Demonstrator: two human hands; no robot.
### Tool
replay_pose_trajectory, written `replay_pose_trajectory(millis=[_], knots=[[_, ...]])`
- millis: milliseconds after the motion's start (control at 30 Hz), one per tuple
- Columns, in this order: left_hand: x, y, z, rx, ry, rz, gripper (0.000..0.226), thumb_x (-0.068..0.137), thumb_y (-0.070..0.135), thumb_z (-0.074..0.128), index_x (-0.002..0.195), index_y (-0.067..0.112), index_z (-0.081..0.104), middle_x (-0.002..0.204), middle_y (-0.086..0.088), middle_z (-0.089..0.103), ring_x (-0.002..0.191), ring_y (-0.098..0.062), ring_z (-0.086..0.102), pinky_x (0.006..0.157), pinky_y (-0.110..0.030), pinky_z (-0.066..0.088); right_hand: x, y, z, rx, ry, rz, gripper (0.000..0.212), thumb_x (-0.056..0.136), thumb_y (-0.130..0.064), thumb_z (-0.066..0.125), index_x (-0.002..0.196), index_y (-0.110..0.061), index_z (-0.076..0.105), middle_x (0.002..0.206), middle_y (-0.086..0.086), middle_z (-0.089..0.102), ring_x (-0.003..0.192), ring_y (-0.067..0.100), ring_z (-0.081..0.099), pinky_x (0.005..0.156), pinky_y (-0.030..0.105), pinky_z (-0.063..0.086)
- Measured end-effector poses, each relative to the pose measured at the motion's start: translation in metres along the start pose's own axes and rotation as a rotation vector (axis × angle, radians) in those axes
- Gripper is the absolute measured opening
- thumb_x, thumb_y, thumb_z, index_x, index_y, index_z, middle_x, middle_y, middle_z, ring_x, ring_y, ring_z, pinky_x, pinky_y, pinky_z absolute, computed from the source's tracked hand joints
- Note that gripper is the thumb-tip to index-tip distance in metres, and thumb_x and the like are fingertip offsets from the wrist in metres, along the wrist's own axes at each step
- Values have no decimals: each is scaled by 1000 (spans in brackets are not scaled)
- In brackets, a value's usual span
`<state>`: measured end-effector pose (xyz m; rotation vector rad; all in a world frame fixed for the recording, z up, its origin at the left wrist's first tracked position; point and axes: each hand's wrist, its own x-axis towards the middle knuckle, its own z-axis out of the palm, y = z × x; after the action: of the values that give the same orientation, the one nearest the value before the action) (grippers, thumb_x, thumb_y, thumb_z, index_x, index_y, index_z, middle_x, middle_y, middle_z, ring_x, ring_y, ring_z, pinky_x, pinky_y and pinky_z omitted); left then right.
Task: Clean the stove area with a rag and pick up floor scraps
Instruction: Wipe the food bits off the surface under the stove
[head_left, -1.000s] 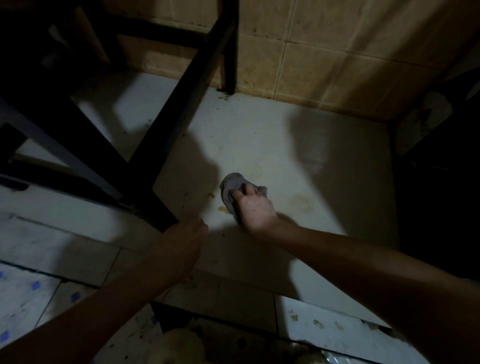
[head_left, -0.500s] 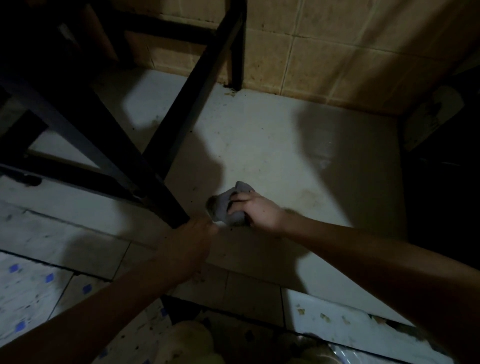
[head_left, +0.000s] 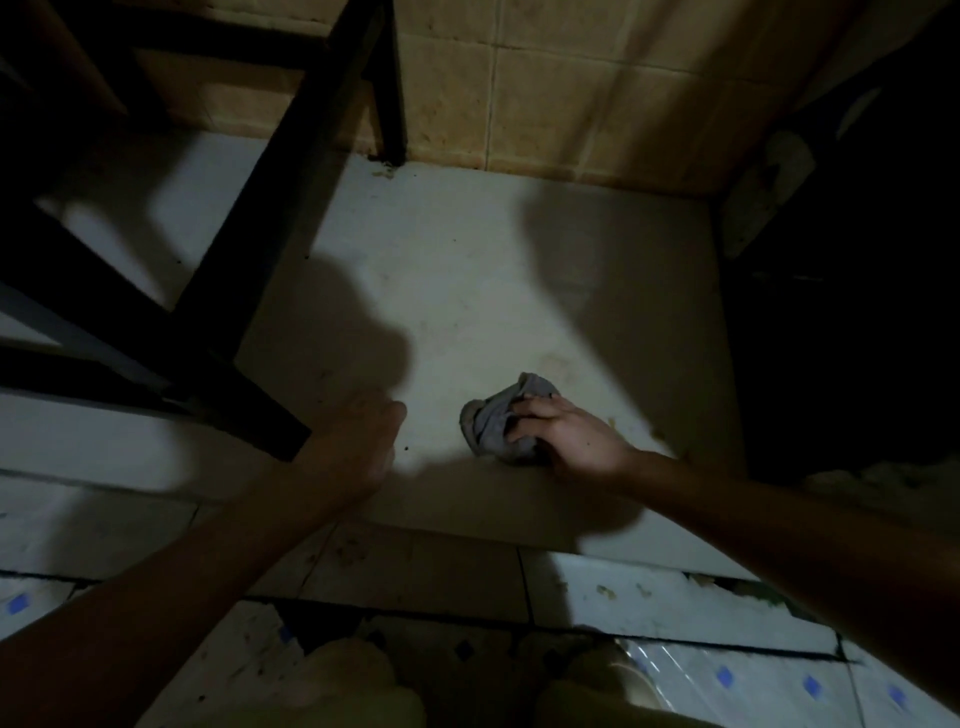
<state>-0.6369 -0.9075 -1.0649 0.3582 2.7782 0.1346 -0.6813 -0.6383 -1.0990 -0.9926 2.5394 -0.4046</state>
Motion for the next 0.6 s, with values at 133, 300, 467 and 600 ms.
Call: replay_pose_trajectory(millis=[133,300,467,600], knots=[[16,15,-4,32,16,35,27,89,13,47,114,10,55,116,-10,55,106,-29,53,91,-42,45,-32,16,-1,17,53,140,41,85,-7,59,125,-19,59,145,7,43,135,25,37,114,32,21],[23,33,-6,36,105,129,27,89,10,45,112,11,60,109,-11,60,99,-28,58,87,-42,48,-69,34,2,30,104,410,50,86,-5,54,130,-27,52,150,2,35,136,27,35,113,36,25],[26,47,-5,15,125,165,25,87,5,50,110,3,60,106,-18,60,99,-32,57,88,-42,46,-96,44,9,127,155,678,55,89,-1,45,136,-30,45,150,8,32,125,31,48,104,38,39],[27,53,-5,27,131,171,23,83,-1,52,103,-1,63,99,-22,60,93,-38,58,82,-44,48,-109,42,21,100,191,803,46,95,-13,41,137,-33,43,142,14,37,118,36,49,95,42,46]])
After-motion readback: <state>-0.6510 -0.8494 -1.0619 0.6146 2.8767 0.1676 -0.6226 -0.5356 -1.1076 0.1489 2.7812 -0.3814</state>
